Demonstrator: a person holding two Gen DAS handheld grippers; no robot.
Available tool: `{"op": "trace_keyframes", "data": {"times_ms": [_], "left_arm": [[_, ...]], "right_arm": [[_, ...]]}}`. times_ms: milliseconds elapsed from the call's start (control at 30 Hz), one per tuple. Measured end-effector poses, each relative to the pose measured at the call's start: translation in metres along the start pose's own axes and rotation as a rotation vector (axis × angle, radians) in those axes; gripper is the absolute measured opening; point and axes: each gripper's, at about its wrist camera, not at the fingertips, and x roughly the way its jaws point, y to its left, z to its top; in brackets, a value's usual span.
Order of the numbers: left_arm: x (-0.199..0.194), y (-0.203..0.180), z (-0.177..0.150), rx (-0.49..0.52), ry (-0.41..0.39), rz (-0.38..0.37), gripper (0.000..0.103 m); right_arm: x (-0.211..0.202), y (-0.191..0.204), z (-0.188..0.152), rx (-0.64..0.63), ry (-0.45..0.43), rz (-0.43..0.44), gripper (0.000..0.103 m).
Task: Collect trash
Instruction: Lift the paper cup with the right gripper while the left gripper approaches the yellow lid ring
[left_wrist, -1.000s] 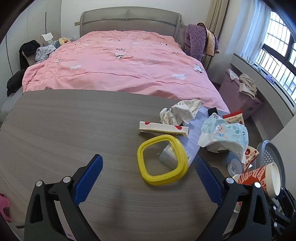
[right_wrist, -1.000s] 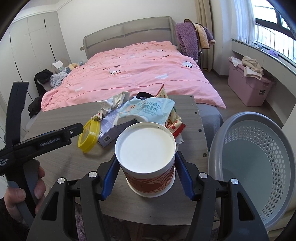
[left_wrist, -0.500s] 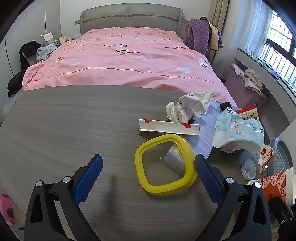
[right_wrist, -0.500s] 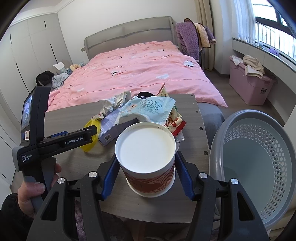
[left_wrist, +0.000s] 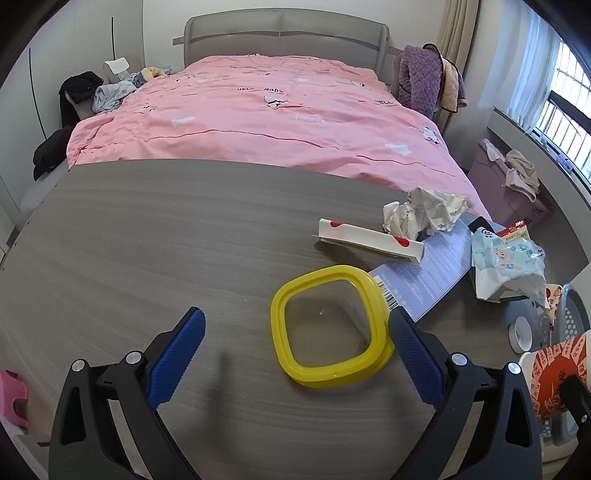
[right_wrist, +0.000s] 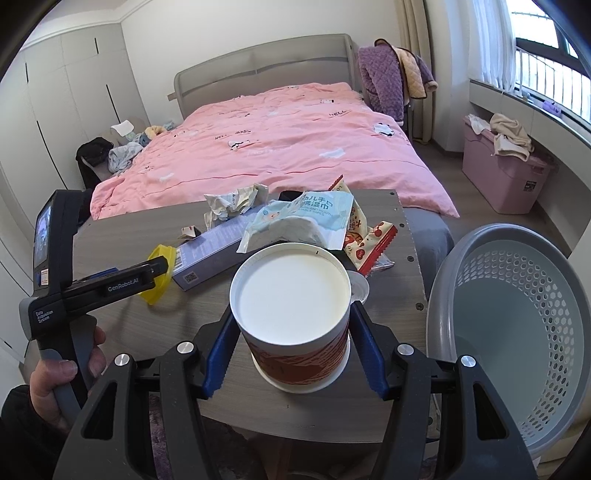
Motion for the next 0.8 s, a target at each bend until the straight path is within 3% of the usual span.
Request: {"op": "trace_keyframes", "data": {"times_ms": [800], "left_arm": [[-0.004, 0.046, -0.009, -0.040, 0.030, 0.058, 0.095]], "right_arm": [[-0.001, 0.009, -0.001, -0.015, 0.000, 0.007, 0.058]]}}
